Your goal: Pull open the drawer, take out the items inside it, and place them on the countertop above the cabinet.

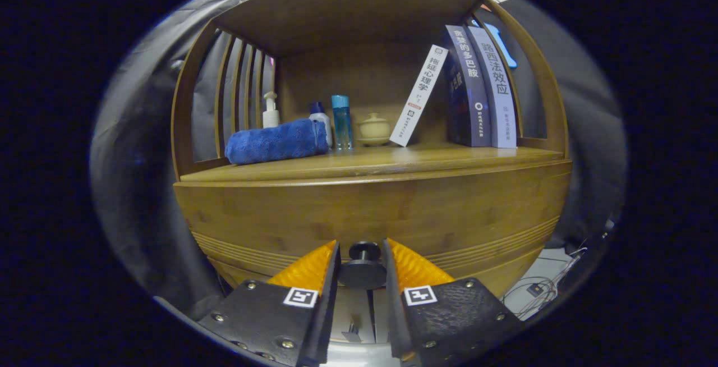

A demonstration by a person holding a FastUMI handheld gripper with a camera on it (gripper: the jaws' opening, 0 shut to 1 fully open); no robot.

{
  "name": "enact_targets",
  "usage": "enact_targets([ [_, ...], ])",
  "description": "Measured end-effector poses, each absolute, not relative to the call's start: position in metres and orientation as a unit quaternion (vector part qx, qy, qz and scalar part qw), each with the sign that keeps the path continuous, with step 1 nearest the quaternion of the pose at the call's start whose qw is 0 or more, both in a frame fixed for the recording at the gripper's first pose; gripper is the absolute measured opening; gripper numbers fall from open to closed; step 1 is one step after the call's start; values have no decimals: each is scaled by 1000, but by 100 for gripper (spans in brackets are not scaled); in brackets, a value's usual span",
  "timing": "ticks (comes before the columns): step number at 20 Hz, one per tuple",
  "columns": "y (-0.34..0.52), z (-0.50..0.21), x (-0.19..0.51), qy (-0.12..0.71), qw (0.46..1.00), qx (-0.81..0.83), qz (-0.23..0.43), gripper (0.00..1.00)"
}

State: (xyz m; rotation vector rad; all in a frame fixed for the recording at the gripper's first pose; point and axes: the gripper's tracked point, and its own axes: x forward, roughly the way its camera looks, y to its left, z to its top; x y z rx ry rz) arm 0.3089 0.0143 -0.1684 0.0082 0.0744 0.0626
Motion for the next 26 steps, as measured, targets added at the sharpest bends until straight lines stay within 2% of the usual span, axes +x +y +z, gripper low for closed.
enact_targets([
  [4, 14, -169, 312, 27, 999, -5, 27, 40],
  [7, 11, -172, 302, 23, 996, -85, 10, 37],
  [8, 13, -170, 304, 27, 997, -74, 14, 32],
  [9, 14, -172, 301, 38, 998, -45, 17, 32],
  [10, 14, -175, 294, 43, 998, -31, 18, 24],
  [26, 12, -195, 136, 56, 998, -27, 9, 24],
])
